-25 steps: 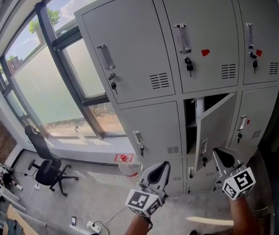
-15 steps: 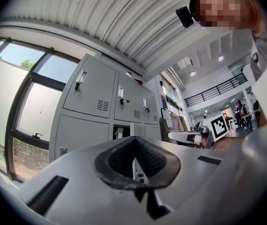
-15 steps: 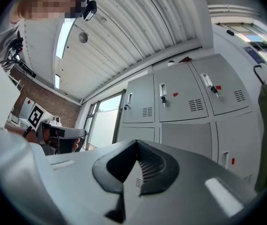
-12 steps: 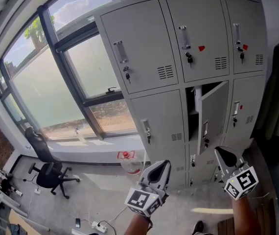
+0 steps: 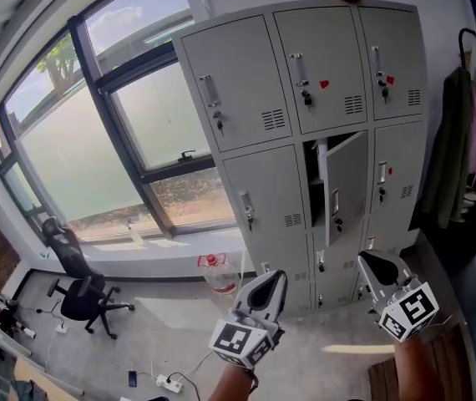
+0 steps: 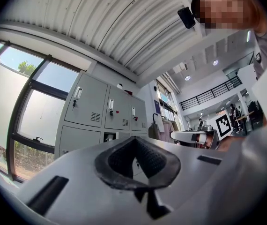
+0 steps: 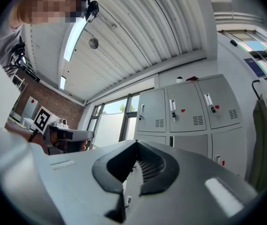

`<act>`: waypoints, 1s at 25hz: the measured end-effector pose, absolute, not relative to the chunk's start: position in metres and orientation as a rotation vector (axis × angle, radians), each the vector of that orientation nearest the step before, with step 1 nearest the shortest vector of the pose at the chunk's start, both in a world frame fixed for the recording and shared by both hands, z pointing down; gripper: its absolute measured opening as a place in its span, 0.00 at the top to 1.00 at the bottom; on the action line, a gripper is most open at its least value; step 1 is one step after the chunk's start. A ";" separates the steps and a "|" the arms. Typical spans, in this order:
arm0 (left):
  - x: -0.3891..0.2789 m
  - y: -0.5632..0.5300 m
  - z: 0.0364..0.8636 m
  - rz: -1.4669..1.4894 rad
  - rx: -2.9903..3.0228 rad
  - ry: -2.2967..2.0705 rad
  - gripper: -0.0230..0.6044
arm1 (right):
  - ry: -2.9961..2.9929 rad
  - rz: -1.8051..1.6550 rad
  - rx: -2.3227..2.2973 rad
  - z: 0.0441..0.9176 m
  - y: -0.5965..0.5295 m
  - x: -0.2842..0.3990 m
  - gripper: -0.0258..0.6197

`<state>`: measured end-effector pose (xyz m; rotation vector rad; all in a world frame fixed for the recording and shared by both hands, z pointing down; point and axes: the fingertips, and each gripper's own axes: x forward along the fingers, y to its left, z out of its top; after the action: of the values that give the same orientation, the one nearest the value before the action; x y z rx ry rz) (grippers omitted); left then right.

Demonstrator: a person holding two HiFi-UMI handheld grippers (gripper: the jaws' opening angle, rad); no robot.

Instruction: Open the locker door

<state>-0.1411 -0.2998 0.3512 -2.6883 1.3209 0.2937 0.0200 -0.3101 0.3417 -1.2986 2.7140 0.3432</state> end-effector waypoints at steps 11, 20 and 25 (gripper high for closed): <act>-0.100 -0.201 0.345 0.311 -2.645 1.383 0.96 | 2.749 0.353 -1.206 0.334 -0.208 0.052 0.97; -0.048 -0.090 0.345 0.313 -2.603 1.433 0.96 | 2.786 0.354 -1.138 0.334 -0.101 0.096 0.97; -0.033 -0.045 0.341 0.337 -2.588 1.447 0.96 | 2.790 0.360 -1.128 0.332 -0.057 0.112 0.97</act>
<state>-0.0335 -0.0446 0.3406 -2.5883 1.4471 0.3368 0.1120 -0.0573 0.3317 -1.1283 2.7896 0.3600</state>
